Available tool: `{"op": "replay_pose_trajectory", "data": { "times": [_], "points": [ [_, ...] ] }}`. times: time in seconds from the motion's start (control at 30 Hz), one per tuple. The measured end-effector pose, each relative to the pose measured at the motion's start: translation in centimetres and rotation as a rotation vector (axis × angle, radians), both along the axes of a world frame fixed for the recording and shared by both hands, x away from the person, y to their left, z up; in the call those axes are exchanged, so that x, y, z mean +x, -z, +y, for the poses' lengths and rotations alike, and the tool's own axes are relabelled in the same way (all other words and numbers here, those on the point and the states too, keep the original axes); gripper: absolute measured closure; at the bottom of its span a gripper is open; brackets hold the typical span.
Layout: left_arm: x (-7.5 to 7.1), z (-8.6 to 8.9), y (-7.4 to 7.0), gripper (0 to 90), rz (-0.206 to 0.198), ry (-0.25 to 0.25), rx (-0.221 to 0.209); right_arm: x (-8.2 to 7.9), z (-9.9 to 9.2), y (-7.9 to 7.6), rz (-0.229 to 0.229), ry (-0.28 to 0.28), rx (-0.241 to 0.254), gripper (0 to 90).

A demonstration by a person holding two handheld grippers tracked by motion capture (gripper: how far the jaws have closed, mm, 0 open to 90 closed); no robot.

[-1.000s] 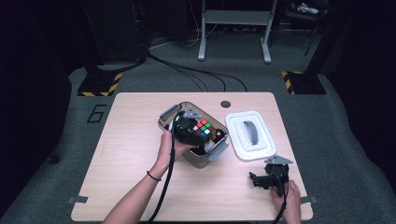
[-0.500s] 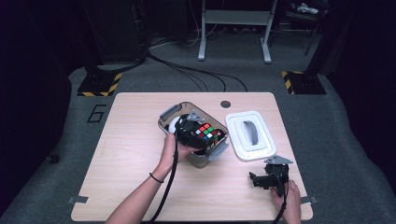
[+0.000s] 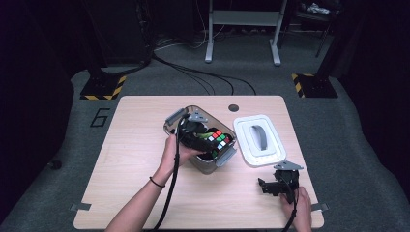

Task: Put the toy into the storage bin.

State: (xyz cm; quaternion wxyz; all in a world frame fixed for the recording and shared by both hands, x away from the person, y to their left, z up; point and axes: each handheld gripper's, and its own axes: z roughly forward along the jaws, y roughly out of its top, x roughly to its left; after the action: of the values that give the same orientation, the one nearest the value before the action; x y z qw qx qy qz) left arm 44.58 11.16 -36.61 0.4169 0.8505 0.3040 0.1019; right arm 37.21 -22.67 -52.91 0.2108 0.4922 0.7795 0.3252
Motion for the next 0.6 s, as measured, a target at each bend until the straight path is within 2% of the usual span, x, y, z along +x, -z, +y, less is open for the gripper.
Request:
{"op": "replay_pose_trajectory", "data": {
  "times": [0.1, 0.2, 0.33, 0.4, 0.5, 0.6],
  "points": [
    [0.4, -0.1, 0.1, 30.7, -0.005, -0.006, 0.008, 0.0, 0.0, 0.0, -0.001, 0.000, -0.001, 0.0],
    [0.9, -0.1, 0.5, 44.0, 0.007, 0.027, -0.003, 0.0, 0.0, 0.0, 0.000, 0.000, 0.000, 0.0],
    [1.2, 0.0, 1.0, 51.9, 0.026, 0.056, -0.012, 0.0, 0.0, 0.0, 0.000, 0.002, 0.002, 0.0],
    [1.3, -0.1, 1.4, 53.3, 0.046, 0.068, -0.026, 0.0, 0.0, 0.0, 0.000, -0.001, 0.002, 0.0],
    [1.3, -0.3, 1.6, 53.4, 0.038, 0.058, -0.022, 0.0, 0.0, 0.0, -0.001, 0.001, 0.001, 0.0],
    [1.5, -0.2, 1.9, 53.5, 0.048, 0.067, -0.021, 0.0, 0.0, 0.0, -0.001, 0.001, 0.001, 0.0]
  ]
}}
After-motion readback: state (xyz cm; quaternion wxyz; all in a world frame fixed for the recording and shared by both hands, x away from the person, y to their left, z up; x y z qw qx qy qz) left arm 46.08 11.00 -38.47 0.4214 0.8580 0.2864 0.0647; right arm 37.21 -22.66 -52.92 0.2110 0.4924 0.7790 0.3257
